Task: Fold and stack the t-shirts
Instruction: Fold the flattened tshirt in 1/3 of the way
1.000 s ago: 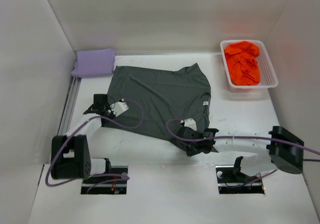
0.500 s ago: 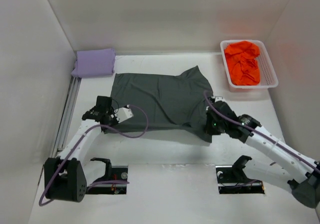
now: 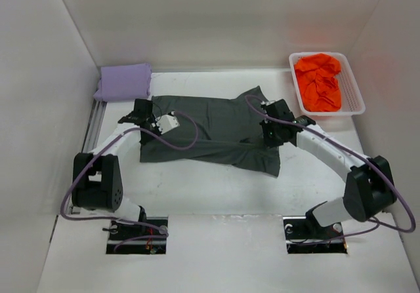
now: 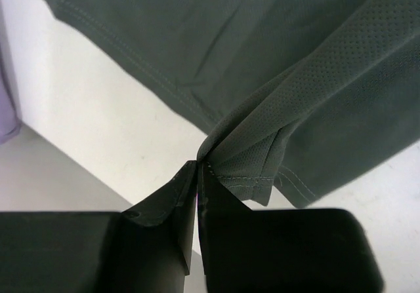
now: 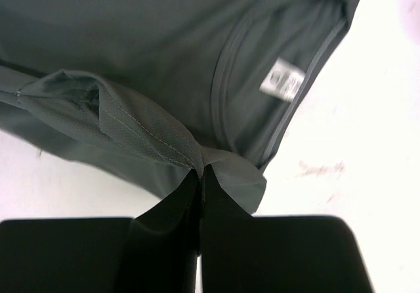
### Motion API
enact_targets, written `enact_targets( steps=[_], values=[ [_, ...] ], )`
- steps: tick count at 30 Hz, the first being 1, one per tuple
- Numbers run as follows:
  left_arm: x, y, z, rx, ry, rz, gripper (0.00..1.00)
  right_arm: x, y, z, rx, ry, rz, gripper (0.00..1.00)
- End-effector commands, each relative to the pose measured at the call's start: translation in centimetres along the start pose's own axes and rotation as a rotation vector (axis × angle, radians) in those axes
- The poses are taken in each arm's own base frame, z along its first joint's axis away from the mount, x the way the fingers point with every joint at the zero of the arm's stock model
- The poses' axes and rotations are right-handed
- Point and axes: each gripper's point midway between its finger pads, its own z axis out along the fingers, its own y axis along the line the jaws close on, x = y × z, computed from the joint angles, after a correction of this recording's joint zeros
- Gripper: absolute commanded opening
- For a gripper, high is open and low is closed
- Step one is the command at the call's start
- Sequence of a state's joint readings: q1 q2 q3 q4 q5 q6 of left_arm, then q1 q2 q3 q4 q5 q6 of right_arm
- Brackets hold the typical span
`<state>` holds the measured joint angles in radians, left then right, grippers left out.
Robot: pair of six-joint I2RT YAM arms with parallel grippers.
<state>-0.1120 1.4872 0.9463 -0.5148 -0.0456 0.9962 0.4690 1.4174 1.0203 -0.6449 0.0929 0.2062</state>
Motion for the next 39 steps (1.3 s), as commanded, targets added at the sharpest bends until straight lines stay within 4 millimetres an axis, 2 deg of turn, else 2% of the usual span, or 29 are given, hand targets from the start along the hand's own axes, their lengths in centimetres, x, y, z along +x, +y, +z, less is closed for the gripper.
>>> enact_targets(
  steps=[1, 7, 9, 11, 12, 14, 18, 20, 22, 25, 28, 30, 39],
  values=[
    [-1.4, 2.9, 0.3, -0.074, -0.032, -0.035, 0.04, -4.8, -0.3, 0.3, 0.015, -0.115, -0.087, 0.02],
    [-2.0, 6.0, 1.7, -0.151, -0.014, -0.042, 0.04, -5.6, 0.0, 2.6, 0.030, -0.071, -0.132, 0.02],
    [-2.3, 6.6, 1.4, -0.168, -0.019, -0.042, 0.04, -5.4, 0.3, 2.7, 0.027, -0.057, -0.141, 0.01],
    [-2.1, 5.9, 0.2, -0.164, -0.023, -0.029, 0.03, -4.6, 0.8, 2.0, 0.019, -0.041, -0.151, 0.00],
    [-1.8, 5.0, -0.6, -0.151, -0.020, -0.014, 0.03, -3.6, 1.0, 1.3, 0.014, -0.028, -0.154, 0.00],
    [-0.2, 1.7, -2.1, -0.090, 0.008, 0.032, 0.03, -0.6, 1.9, -0.3, 0.002, 0.009, -0.143, 0.00],
    [5.2, -6.0, -5.1, 0.077, 0.108, 0.163, 0.03, 8.0, 5.5, -3.7, -0.083, 0.118, -0.132, 0.00],
    [7.6, -9.2, -6.1, 0.164, 0.151, 0.191, 0.03, 11.4, 7.4, -4.8, -0.136, 0.169, -0.119, 0.00],
    [9.1, -11.5, -6.6, 0.226, 0.178, 0.215, 0.03, 14.3, 9.5, -5.6, -0.194, 0.222, -0.103, 0.00],
    [9.4, -13.2, -6.6, 0.274, 0.178, 0.231, 0.03, 16.2, 11.3, -5.8, -0.236, 0.264, -0.125, 0.00],
    [8.8, -13.1, -5.9, 0.280, 0.166, 0.238, 0.05, 16.4, 11.3, -5.3, -0.224, 0.273, -0.156, 0.00],
    [8.0, -11.7, -5.2, 0.257, 0.149, 0.221, 0.06, 15.0, 10.6, -4.8, -0.210, 0.246, -0.162, 0.00],
    [4.2, -3.3, -2.6, 0.148, 0.062, 0.061, 0.07, 4.4, 6.4, -1.8, -0.128, 0.076, -0.162, 0.00]
  ],
)
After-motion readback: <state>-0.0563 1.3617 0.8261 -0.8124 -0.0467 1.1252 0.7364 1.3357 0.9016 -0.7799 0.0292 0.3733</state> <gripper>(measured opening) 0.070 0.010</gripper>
